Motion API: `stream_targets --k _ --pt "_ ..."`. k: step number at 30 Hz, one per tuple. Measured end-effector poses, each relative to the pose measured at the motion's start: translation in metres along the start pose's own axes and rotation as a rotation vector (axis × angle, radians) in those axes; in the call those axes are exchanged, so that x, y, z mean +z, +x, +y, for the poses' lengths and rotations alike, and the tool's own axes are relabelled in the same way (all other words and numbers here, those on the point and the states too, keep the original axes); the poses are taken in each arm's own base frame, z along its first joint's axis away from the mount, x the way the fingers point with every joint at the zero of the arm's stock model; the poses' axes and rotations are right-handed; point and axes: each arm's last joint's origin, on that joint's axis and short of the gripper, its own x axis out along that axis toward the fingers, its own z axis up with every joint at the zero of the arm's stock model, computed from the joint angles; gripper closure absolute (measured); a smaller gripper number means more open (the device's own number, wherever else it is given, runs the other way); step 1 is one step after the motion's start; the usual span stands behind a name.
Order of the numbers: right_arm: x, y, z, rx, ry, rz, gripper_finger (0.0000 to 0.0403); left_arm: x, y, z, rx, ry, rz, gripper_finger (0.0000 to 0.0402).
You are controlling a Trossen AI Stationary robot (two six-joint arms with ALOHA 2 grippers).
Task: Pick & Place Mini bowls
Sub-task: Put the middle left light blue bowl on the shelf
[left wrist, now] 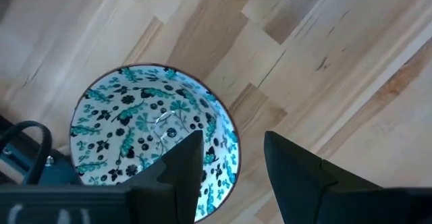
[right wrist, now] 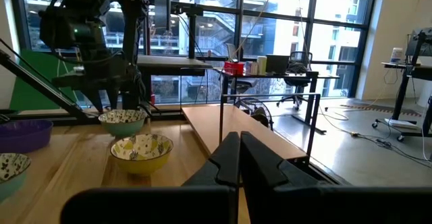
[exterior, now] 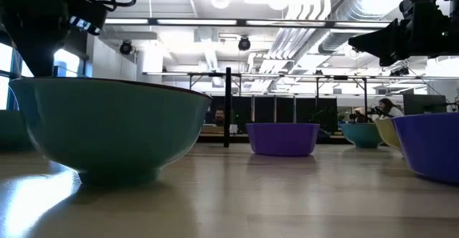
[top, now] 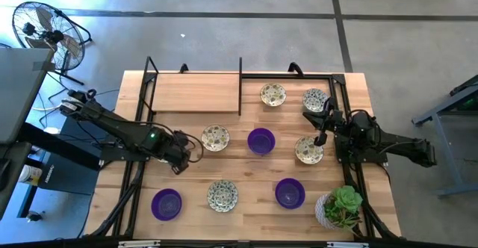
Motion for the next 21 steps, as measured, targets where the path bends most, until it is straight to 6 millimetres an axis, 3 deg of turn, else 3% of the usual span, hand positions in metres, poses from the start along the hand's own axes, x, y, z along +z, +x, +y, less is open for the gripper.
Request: stream_targets --k 8,15,21 --pt "0.000 0.000 0.000 0.000 0.000 0.000 0.0402 -0.010 0.027 0.006 0.025 -0.037 0.020 0.0247" --pt "0.000 0.000 0.000 0.000 0.000 0.000 0.0402 -0.011 0.034 0.005 -0.027 -0.027 0.011 0.0247" --pt "0.000 0.000 0.000 0.000 0.000 0.000 0.0402 -0.014 0.042 0.006 -0.044 -0.033 0.016 0.0213"
